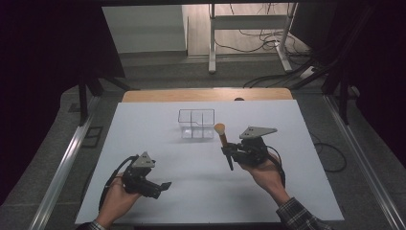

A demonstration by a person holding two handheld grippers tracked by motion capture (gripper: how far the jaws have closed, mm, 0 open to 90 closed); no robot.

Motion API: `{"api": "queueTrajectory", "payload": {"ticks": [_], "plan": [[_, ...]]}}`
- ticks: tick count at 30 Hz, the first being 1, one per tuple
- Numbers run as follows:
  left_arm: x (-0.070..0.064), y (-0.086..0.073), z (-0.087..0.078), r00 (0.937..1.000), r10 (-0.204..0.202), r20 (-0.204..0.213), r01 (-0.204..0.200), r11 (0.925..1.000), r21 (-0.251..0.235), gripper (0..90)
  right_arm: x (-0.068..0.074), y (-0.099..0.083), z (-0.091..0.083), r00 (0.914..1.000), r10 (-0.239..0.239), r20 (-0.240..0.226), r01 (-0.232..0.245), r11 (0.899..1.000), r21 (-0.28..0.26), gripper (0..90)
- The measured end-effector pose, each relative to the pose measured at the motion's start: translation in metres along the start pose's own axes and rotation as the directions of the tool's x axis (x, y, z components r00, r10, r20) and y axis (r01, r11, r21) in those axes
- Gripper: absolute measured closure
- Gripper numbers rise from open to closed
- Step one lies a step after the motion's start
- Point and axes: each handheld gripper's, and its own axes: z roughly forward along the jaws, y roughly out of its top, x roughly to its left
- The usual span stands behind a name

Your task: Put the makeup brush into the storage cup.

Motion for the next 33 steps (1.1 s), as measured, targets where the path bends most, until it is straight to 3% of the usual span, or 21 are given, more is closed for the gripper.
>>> {"api": "queueTrajectory", "payload": {"ticks": [10, 16, 22, 33], "plan": [[0.005, -0.010, -0.009, 0.9997, -0.007, -0.025, 0.007, 0.9996, -0.026, 2.0, -0.006, 0.004, -0.004, 1.0000, 0.003, 0.007, -0.003, 1.000, -0.013, 74.1], [0.008, -0.017, -0.011, 0.9980, -0.046, -0.043, 0.045, 0.9989, -0.011, 0.9, -0.011, 0.005, -0.006, 0.9998, 0.003, 0.018, -0.003, 1.000, -0.020, 74.1], [0.009, -0.022, -0.013, 0.9967, -0.051, -0.064, 0.052, 0.9985, 0.014, 0.6, -0.015, 0.008, -0.006, 0.9997, 0.005, 0.022, -0.005, 1.000, -0.022, 74.1], [0.012, -0.033, -0.023, 0.9942, -0.062, -0.088, 0.063, 0.9980, 0.003, 0.4, -0.022, 0.013, -0.003, 0.9996, 0.019, 0.019, -0.019, 0.999, -0.034, 74.1]]}}
